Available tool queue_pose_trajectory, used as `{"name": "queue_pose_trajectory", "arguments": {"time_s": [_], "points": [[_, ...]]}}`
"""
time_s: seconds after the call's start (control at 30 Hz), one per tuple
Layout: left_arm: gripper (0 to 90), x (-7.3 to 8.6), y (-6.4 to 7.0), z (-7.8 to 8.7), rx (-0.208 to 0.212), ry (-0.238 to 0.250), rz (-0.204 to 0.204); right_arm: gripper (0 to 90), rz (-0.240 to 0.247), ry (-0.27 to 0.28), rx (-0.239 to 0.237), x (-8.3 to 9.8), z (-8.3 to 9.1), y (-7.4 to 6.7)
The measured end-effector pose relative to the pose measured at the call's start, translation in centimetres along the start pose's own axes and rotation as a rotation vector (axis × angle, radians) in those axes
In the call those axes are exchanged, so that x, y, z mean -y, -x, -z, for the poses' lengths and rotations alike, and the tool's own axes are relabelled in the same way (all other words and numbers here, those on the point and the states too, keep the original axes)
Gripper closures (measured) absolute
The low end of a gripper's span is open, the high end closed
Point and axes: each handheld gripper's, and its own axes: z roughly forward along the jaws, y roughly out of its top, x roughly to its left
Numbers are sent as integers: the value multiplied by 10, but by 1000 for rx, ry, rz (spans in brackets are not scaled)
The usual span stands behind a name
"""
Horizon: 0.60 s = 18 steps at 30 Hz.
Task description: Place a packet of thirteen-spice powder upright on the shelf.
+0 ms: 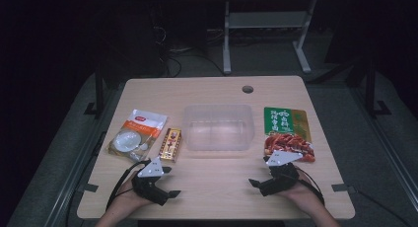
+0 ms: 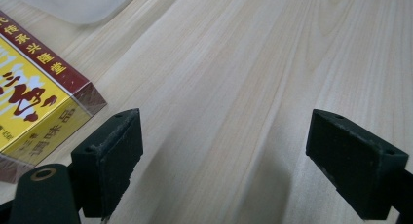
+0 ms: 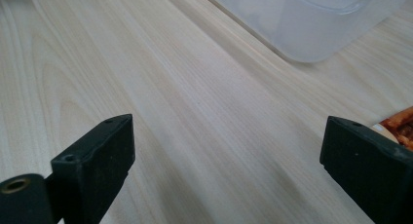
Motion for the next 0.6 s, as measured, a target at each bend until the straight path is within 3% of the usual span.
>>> {"name": "queue_pose_trajectory", "arguments": {"time_s": [0.17,0.3,0.43,0.47,0.6], "points": [[132,-2,0,4,-9,10,16,55,2,6,0,-1,1,0],[163,-4,0,12,-41,9,41,61,10,-14,-2,0,0,-2],[259,-6,-1,19,-48,37,72,61,3,-20,-5,-1,0,-3],[339,-9,-2,21,-48,57,71,61,11,-20,-3,-1,-1,-2],[462,-16,-5,21,-64,70,92,61,10,-34,-13,-1,-3,-4]]}}
